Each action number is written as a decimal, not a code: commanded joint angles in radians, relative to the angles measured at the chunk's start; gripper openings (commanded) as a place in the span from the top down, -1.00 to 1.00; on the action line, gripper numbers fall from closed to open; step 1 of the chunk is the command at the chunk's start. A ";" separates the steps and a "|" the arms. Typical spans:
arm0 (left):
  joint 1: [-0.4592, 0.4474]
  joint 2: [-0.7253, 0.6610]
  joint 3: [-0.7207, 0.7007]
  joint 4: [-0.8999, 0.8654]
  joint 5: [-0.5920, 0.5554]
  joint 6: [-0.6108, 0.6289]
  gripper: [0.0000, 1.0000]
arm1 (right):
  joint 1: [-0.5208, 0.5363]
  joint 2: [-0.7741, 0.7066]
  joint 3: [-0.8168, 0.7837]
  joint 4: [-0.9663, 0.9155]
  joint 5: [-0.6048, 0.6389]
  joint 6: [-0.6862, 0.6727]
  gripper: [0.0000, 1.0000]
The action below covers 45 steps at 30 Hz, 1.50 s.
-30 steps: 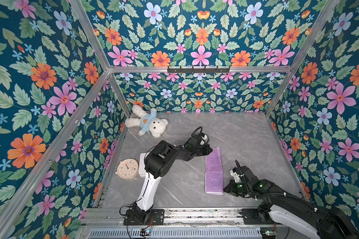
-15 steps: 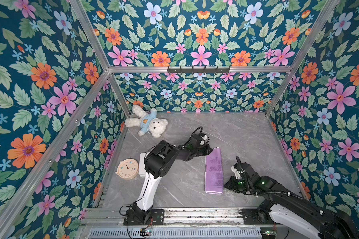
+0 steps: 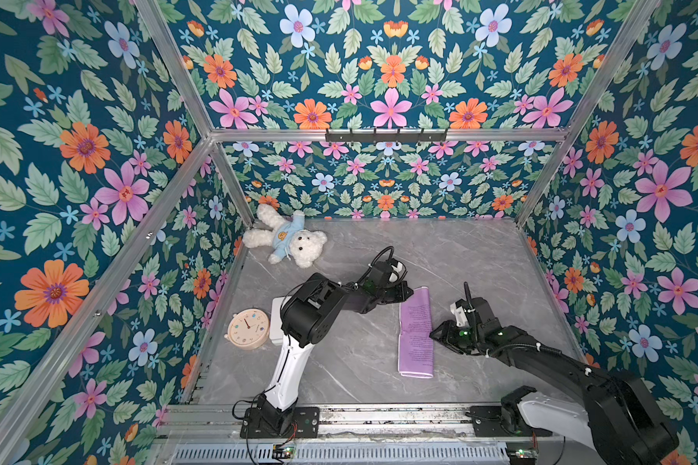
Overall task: Fold the rectangular paper in half along the long edge
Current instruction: Pick up the paper from the center of the board.
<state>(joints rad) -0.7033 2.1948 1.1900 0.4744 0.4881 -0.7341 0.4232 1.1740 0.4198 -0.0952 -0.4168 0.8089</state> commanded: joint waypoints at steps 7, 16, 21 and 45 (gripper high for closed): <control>0.001 0.029 -0.013 -0.157 -0.040 0.014 0.92 | -0.024 0.126 0.003 0.180 -0.065 -0.019 0.32; 0.001 0.029 -0.013 -0.158 -0.040 0.012 0.92 | -0.025 0.181 -0.023 0.242 -0.076 -0.008 0.72; 0.001 0.025 -0.016 -0.157 -0.042 0.014 0.92 | -0.024 0.158 -0.036 0.230 -0.057 -0.007 1.00; 0.078 -0.508 -0.633 0.638 0.039 -0.107 -0.84 | -0.037 -0.175 0.022 0.193 -0.171 -0.097 1.00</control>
<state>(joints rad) -0.6144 1.6958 0.5892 0.8322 0.4629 -0.7757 0.3874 1.0233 0.4309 0.0929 -0.5404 0.7300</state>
